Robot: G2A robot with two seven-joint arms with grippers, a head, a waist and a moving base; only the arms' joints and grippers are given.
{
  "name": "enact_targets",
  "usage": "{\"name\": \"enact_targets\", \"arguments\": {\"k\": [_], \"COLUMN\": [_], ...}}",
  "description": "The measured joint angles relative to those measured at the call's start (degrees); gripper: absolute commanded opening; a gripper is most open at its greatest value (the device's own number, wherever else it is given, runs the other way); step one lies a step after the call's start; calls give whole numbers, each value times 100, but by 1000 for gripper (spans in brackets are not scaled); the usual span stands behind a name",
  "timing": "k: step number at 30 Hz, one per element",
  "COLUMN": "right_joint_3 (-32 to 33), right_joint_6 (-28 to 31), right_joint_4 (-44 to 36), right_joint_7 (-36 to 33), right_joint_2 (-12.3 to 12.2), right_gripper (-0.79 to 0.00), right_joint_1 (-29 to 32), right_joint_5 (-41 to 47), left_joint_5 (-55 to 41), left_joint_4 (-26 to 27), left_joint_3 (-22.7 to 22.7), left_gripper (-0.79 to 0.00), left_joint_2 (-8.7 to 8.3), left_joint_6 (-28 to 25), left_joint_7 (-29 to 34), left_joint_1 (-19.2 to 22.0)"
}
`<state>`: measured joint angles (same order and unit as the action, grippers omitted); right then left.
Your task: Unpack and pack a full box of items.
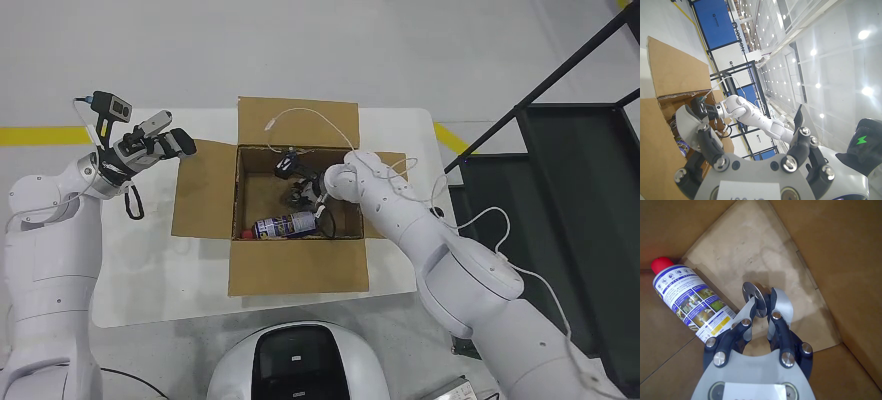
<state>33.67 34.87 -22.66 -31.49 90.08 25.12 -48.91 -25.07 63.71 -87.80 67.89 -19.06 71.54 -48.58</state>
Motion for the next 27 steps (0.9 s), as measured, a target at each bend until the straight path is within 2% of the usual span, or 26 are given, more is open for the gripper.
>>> {"name": "enact_targets", "arguments": {"k": [10, 16, 22, 27], "right_joint_3": [326, 607, 1137, 1913], "right_joint_6": [213, 385, 204, 2], "right_joint_4": [-224, -887, -2170, -3804], "right_joint_7": [80, -82, -435, -935], "right_joint_2": [-249, -510, -912, -1346], "right_gripper": [-785, -785, -785, -785], "right_joint_1": [110, 331, 850, 1699], "right_joint_5": [144, 194, 196, 206], "left_joint_5": [0, 0, 0, 0], "left_joint_4": [0, 0, 0, 0], "left_joint_3": [0, 0, 0, 0], "left_gripper": [0, 0, 0, 0], "left_joint_2": [0, 0, 0, 0], "left_joint_6": [0, 0, 0, 0], "left_joint_7": [0, 0, 0, 0], "left_joint_1": [0, 0, 0, 0]}}
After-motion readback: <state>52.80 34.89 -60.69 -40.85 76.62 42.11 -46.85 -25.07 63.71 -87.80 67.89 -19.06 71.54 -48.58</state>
